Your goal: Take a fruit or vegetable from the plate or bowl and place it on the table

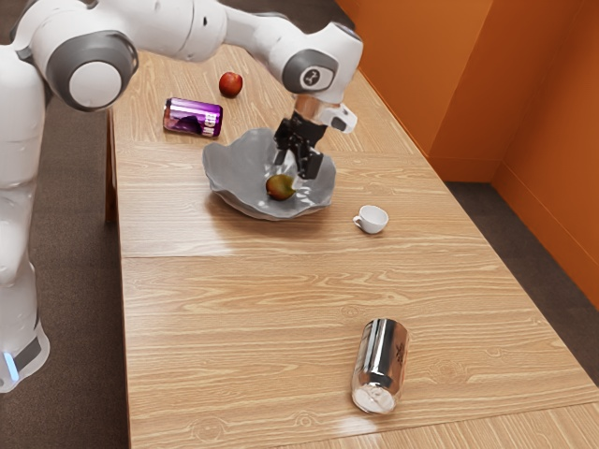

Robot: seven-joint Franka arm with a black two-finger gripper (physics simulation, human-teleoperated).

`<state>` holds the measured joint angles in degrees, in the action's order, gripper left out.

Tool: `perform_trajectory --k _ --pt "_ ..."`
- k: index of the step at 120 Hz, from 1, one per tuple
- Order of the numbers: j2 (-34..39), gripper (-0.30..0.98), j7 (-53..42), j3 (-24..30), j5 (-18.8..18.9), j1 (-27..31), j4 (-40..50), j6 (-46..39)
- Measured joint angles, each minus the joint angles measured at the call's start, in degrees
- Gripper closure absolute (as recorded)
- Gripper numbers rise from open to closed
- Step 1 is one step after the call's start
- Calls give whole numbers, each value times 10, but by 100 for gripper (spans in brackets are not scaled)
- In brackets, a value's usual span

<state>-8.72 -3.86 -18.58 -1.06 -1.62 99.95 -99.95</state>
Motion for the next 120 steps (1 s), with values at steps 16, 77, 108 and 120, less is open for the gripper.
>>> perform_trajectory --k 16,77,108,120 --pt "-3 0 39 0 0 1 10 -29" --pt "-6 0 127 -19 3 -2 39 -59" --pt "-11 0 151 -19 2 -2 43 -63" --pt "-14 0 157 -19 0 -2 44 -64"
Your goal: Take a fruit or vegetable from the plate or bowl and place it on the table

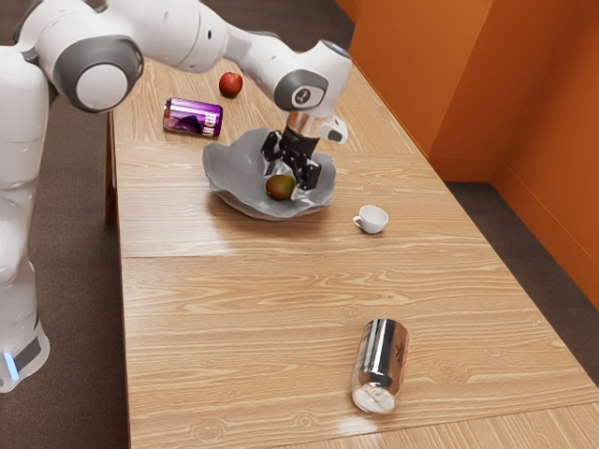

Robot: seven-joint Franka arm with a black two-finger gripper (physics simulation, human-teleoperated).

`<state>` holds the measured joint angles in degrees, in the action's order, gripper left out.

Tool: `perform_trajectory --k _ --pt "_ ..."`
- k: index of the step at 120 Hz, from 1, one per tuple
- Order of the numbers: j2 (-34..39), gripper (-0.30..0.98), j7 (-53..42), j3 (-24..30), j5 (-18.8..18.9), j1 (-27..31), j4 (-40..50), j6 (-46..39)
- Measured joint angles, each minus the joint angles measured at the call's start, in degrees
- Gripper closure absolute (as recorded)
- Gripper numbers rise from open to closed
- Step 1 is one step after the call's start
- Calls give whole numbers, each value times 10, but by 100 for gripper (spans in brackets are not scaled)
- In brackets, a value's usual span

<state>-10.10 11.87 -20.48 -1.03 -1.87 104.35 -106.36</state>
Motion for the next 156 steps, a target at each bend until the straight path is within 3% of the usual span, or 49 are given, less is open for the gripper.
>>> perform_trajectory --k 18,44,59,102,128,147,156 --pt "-2 4 9 0 -2 -2 2 -1" --pt "-4 27 19 0 -3 -2 3 0" --pt "-4 33 25 0 -2 -1 3 0" --pt "1 38 34 0 6 1 -3 4" --pt "46 39 30 1 10 -3 -4 10" --pt "125 38 27 2 18 -52 -4 38" --pt "148 38 26 3 21 -104 -3 56"
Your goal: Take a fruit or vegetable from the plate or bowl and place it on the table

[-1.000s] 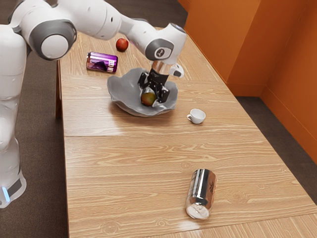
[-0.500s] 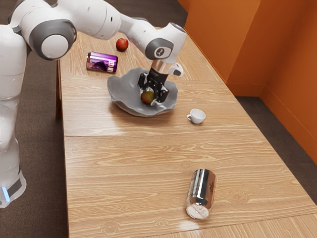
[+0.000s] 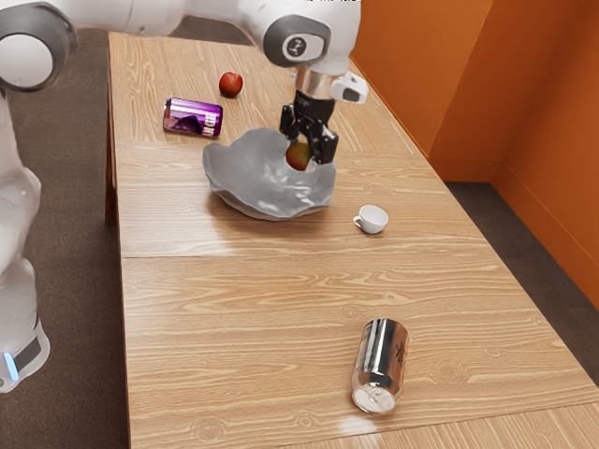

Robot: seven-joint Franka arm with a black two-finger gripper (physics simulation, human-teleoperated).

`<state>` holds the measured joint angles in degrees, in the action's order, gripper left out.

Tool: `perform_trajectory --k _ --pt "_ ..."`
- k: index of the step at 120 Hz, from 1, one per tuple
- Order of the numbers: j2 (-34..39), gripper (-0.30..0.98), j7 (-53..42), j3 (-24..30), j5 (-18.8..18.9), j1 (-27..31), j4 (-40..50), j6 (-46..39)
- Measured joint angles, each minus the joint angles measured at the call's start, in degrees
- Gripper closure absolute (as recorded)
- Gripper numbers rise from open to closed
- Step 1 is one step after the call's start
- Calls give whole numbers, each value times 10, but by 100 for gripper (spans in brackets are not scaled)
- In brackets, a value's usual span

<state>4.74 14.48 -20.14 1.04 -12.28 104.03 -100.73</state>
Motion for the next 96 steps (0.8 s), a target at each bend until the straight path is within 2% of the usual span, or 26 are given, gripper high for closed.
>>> perform_trajectory --k 13,23,32,42,52,76,85,96 --pt "11 39 0 0 11 -131 0 20" --pt "12 39 3 1 16 -181 0 30" --pt "12 36 5 1 19 -185 0 36" --pt "11 21 7 2 31 -184 0 39" --pt "11 12 8 3 39 -192 0 40" --pt "9 3 2 -6 46 -191 -20 48" --pt "8 2 -44 -18 47 -191 -45 56" --pt "5 1 -174 -33 37 -186 -59 63"
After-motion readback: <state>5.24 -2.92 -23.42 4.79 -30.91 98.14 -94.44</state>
